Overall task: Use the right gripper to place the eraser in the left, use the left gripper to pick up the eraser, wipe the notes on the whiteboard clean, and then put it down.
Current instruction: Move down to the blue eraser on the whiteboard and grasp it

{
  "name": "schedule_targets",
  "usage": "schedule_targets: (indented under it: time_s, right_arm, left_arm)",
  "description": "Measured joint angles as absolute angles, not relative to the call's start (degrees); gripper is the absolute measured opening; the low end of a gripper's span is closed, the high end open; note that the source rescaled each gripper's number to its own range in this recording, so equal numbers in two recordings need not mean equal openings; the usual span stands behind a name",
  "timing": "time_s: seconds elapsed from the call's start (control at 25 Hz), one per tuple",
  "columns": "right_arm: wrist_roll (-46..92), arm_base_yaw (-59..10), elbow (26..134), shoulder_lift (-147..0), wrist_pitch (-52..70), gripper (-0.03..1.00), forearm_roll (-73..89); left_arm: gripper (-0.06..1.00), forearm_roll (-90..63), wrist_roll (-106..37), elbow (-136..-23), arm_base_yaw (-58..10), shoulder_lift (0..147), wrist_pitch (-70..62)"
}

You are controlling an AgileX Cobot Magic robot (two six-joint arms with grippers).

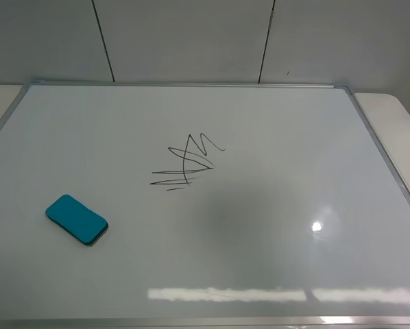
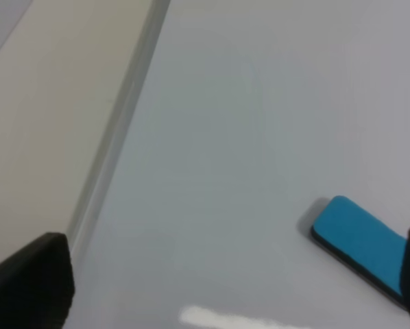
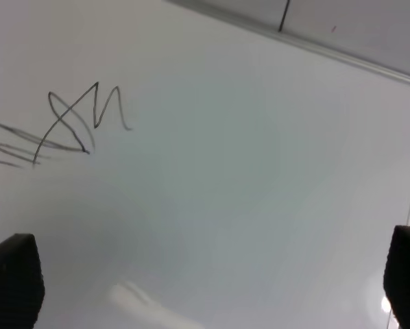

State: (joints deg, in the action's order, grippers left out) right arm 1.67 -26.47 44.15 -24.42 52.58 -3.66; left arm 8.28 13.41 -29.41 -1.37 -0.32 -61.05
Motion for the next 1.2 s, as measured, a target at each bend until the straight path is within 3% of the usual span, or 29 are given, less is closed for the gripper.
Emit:
schedule_targets:
  time_s: [0.24,0.56,1.2]
  right_arm:
    - [-0.32,-15.99,32.6,-1.31,55.22,1.0,-3.16]
    - [-0.38,-4.93,29.4,0.11,60.96,1.0,-1.96]
    - [0.73,-3.37,28.93,0.11,61.08,1.0,-3.67]
  left_arm:
    - [0.92,8.28,13.41,-29.41,-1.37,-0.32,-61.05]
    - [0.92,8.28,13.41,-29.41,-1.37,-0.32,-61.05]
    - [0.92,8.28,13.41,-29.41,-1.37,-0.32,-61.05]
